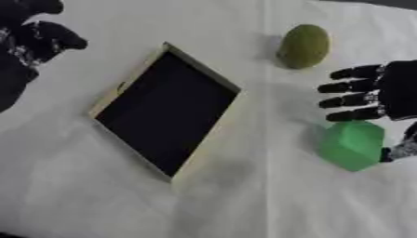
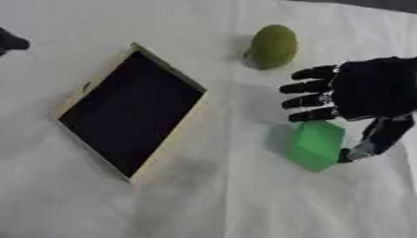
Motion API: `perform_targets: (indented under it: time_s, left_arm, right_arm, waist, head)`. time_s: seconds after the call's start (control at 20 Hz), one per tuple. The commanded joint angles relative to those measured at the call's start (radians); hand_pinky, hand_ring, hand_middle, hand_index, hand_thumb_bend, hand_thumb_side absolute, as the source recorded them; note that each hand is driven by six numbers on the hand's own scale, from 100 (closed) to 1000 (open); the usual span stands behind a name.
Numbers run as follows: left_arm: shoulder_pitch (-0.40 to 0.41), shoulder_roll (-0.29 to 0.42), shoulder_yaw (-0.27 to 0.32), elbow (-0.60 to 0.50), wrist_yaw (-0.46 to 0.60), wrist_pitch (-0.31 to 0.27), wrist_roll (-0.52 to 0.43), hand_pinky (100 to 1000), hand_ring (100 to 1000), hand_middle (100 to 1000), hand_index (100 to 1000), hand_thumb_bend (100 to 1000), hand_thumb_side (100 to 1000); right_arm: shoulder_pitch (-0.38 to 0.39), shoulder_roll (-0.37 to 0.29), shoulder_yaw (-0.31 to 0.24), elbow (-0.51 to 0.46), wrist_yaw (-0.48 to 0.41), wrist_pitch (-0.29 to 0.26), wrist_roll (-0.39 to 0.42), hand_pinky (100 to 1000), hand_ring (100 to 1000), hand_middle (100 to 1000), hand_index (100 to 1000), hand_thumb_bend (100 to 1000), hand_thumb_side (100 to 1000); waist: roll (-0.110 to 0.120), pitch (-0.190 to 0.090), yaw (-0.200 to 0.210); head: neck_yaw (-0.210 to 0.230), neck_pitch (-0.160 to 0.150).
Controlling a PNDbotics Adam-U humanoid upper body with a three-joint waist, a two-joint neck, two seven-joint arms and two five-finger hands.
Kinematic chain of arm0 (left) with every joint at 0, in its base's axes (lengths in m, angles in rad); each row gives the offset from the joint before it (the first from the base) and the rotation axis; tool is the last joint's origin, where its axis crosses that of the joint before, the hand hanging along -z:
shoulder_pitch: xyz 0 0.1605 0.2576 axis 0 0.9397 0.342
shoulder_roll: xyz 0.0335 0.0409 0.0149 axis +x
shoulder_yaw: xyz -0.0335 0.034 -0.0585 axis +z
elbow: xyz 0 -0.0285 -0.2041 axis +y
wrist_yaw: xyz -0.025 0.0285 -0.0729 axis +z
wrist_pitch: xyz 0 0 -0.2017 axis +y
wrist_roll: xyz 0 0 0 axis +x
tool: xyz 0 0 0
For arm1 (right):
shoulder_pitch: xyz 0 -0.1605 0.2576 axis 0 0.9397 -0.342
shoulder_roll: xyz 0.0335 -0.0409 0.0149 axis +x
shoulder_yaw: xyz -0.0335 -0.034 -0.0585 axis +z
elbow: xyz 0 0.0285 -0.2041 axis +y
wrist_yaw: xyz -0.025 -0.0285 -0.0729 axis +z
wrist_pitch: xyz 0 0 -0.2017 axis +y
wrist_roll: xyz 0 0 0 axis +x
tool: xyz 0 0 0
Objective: Pick up objects on the table and place them in the box.
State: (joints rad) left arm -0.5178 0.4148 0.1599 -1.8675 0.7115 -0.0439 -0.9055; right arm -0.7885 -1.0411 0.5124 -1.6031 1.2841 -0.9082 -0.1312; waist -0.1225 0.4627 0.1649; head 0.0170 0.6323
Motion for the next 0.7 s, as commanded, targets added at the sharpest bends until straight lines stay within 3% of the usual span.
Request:
perform_targets:
  time_s: [0.05, 0.4, 0.7]
  left_arm:
    - [-0.010, 0.026, -0.001, -0.014, -0.002, 0.004, -0.002, 902, 822, 863, 851, 100, 672]
    - [-0.007, 0.024, -0.001, -0.017, -0.004, 0.010, -0.002, 903, 823, 864, 851, 100, 672]
    - [-0.005, 0.022, -0.002, -0.018, -0.007, 0.015, -0.002, 903, 823, 865, 852, 100, 672]
  right_arm:
    - [-0.010, -0.029, -0.008, -0.026, -0.003, 0.001, -0.004, 945, 993, 840, 840, 453, 738]
    - [-0.011, -0.031, -0.011, -0.042, -0.025, 0.001, -0.002, 931, 963, 742, 721, 433, 730]
    - [-0.010, -0.033, -0.020, -0.050, -0.055, 0.001, -0.008, 920, 946, 695, 693, 404, 721]
  waist:
    - [0.004, -0.029, -0.001]
    - [0.002, -0.034, -0.003]
    - [0.002, -0.036, -0.007]
  head:
    - [0.004, -0.005]
    - [0.007, -0.004]
    - [0.009, -0.003]
